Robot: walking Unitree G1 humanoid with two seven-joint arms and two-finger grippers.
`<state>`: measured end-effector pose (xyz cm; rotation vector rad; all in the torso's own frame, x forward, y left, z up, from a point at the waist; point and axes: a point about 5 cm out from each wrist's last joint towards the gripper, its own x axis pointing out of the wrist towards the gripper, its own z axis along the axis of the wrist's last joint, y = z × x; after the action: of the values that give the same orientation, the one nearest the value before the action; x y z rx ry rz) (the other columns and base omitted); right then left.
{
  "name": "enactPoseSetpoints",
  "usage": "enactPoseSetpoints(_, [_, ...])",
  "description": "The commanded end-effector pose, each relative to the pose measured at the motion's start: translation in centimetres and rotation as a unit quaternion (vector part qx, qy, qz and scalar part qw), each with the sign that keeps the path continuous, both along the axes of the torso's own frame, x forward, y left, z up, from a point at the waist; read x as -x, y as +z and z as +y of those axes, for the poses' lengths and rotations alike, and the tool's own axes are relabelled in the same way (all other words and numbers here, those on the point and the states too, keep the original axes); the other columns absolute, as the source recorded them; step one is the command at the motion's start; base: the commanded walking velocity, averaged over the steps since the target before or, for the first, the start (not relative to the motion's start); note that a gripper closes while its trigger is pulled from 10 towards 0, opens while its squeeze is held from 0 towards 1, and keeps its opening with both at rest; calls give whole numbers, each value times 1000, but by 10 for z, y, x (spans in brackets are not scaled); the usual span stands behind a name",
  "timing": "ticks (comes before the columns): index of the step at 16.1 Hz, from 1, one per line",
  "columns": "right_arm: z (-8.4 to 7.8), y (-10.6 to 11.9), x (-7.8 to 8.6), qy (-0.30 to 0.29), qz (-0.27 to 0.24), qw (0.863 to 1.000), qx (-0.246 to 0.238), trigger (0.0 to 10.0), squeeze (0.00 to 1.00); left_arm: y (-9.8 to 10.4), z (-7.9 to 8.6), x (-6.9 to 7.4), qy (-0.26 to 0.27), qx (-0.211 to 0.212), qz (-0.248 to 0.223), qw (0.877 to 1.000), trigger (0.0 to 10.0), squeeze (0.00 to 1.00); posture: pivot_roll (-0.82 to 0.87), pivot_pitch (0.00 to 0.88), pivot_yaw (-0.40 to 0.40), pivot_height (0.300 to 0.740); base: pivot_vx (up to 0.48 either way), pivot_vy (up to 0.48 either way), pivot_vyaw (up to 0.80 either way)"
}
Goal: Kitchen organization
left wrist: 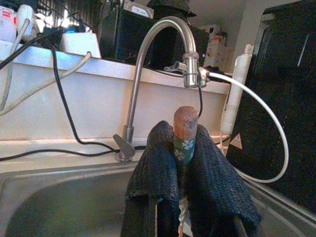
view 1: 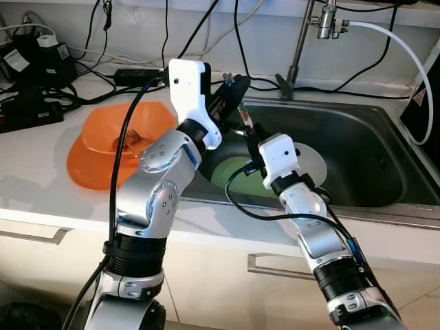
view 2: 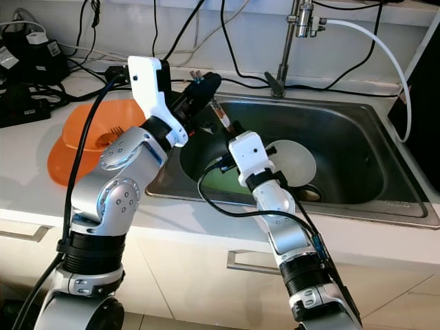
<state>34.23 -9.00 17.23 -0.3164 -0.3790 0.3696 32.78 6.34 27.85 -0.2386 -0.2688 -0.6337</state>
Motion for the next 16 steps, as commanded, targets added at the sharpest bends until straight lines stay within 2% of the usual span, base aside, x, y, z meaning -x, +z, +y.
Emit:
enactPoseSetpoints(1, [-3, 5, -5, -10, -1, 1000, -5, 0, 0, 3, -1, 2, -3, -6, -8, 1000, 10000, 0, 119, 25, 21, 740, 0, 0, 0])
enactPoseSetpoints(4, [-3, 5, -5, -10, -1, 1000, -6, 0, 0, 3, -1, 2, -5, -4, -6, 1000, 10000, 0, 122, 26, 21, 740, 0, 0, 0])
enactPoseSetpoints(5, [-3, 5, -5, -11, -1, 1000, -7, 0, 0, 3, -1, 2, -8, -1, -5, 1000, 10000, 1000, 120, 27, 22, 740, 0, 0, 0])
enactPoseSetpoints(16, [-7, 3, -8, -26, 9, 999, -21, 0, 0, 3, -2, 7, -21, -9, -6, 1000, 10000, 1000, 122, 28, 23, 740, 0, 0, 0])
